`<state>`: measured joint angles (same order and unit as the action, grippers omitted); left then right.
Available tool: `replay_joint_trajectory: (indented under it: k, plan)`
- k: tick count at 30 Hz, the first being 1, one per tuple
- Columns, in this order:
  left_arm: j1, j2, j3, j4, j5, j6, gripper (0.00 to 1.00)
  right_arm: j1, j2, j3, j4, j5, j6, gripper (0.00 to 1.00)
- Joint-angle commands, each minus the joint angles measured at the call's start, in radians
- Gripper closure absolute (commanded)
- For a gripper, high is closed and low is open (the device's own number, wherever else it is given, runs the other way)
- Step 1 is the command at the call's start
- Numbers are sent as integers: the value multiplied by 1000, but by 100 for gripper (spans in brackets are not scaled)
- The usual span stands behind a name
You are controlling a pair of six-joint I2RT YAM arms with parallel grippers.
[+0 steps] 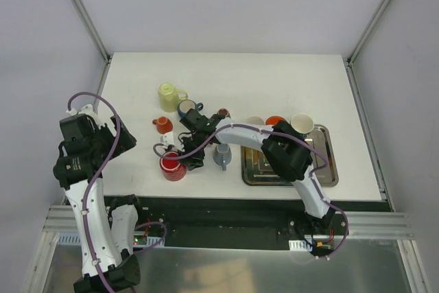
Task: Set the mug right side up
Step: Turn over the cup at the corner of the board.
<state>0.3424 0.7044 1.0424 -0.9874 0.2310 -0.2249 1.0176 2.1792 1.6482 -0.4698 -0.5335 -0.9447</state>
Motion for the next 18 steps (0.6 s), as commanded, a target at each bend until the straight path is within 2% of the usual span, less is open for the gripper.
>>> replay_joint_trajectory:
  k: [1, 2, 6, 8, 11, 14, 18]
  plan:
    - [10, 1, 45, -13, 16, 2, 7, 19, 17, 50, 43, -10, 23, 44]
    - [10, -2, 47, -13, 18, 4, 7, 19, 17, 50, 45, -10, 26, 48]
    - [10, 4, 50, -13, 36, 19, 7, 18, 2, 48, 19, 10, 18, 88]
    - [10, 12, 51, -5, 39, 27, 6, 6, -22, 35, 19, 13, 27, 100]
    - [9, 26, 73, 18, -4, 57, 5, -28, -88, 36, 62, -2, 153, 100]
    - [9, 38, 114, 96, 2, 165, 4, -69, -182, 73, 77, -81, 288, 100]
    - [7, 56, 169, 223, 127, 341, 4, -138, -275, 99, 86, -189, 489, 100]
